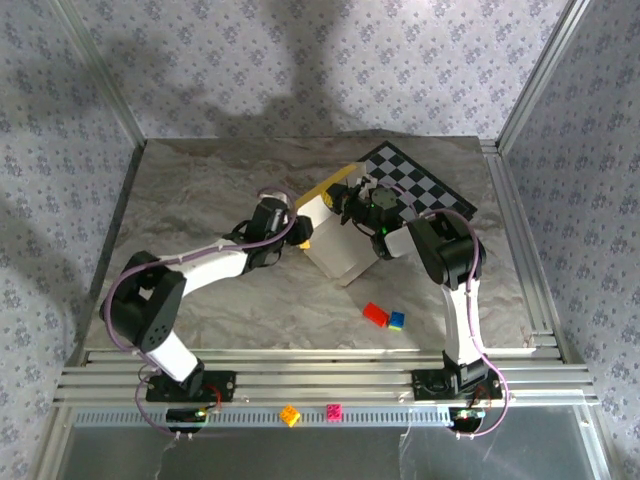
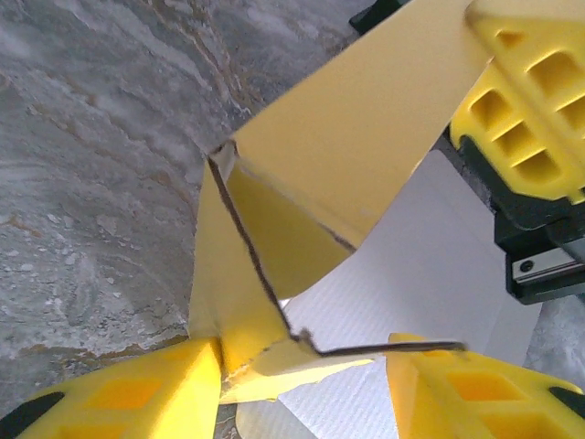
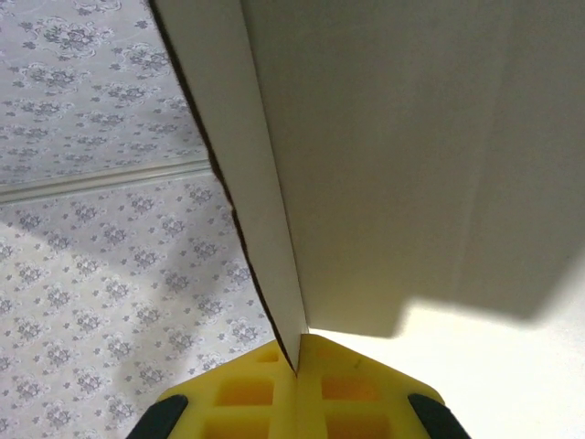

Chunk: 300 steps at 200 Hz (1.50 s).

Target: Fold the paper box

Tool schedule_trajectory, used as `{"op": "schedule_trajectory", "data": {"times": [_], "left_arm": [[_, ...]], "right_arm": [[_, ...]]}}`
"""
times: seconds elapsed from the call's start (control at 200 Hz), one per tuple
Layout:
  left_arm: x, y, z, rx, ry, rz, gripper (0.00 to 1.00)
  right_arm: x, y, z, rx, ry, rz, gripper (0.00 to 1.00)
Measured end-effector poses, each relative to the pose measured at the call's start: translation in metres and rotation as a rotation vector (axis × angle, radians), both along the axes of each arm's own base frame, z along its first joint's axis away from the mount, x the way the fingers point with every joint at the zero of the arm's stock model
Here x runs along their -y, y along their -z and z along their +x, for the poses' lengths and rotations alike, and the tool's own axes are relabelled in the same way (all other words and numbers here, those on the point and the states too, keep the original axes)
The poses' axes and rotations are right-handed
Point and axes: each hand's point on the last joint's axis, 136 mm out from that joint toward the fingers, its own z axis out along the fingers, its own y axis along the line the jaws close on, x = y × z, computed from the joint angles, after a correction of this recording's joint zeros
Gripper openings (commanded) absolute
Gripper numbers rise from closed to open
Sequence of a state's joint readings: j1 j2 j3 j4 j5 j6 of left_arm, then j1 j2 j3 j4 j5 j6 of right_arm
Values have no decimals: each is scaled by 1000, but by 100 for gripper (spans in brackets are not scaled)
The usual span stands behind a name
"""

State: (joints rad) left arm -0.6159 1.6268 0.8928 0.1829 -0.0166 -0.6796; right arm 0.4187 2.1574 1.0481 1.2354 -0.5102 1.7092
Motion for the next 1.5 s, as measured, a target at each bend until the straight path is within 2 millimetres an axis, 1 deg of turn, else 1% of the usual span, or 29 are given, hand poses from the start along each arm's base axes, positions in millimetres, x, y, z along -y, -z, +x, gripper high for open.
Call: {"op": "schedule_trajectory", "data": {"times": [0.09, 0.255, 0.365, 0.53, 0.6, 0.79, 0.935, 1.009, 1.069, 1.169, 1.214, 1.264, 1.324, 1.389, 1.429, 1.499], "left_arm": [[3, 8, 1, -13, 0, -5, 50], [14, 5, -2, 1, 15, -22, 52], [20, 11, -5, -1, 23, -12, 52], [18, 29, -5, -15, 5, 37, 51], [15, 33, -3, -11, -10, 61, 50], [10, 34, 6, 22, -44, 113, 49], [11, 33, 8, 37, -35, 120, 53], [17, 27, 3, 47, 11, 94, 54], [20, 18, -6, 60, 62, 75, 54], [21, -9, -25, 102, 148, 48, 54], [20, -23, -32, 128, 182, 40, 50], [16, -35, -40, 157, 212, 39, 44], [8, -47, -47, 187, 228, 48, 39], [-7, -51, -49, 210, 224, 66, 36], [-19, -50, -48, 219, 206, 81, 34], [-47, -41, -45, 218, 159, 117, 30]], "right_arm": [[0, 0, 1, -2, 1, 3, 0], [0, 0, 4, -2, 8, 7, 0], [1, -1, 7, -4, 15, 11, 0], [3, -1, 9, -8, 28, 16, 0], [3, -2, 10, -11, 29, 19, 0], [4, -4, 12, -11, 38, 26, 0], [5, -5, 13, -10, 46, 27, 0], [6, -5, 15, -10, 50, 28, 0], [7, -5, 16, -11, 52, 27, 0], [7, -4, 16, -16, 53, 25, 0], [7, -4, 16, -16, 53, 25, 0], [7, -4, 16, -17, 53, 25, 0], [7, -4, 17, -17, 54, 25, 0], [7, -5, 17, -16, 54, 25, 0], [7, -4, 17, -18, 54, 25, 0], [7, -4, 17, -20, 54, 23, 0]]}}
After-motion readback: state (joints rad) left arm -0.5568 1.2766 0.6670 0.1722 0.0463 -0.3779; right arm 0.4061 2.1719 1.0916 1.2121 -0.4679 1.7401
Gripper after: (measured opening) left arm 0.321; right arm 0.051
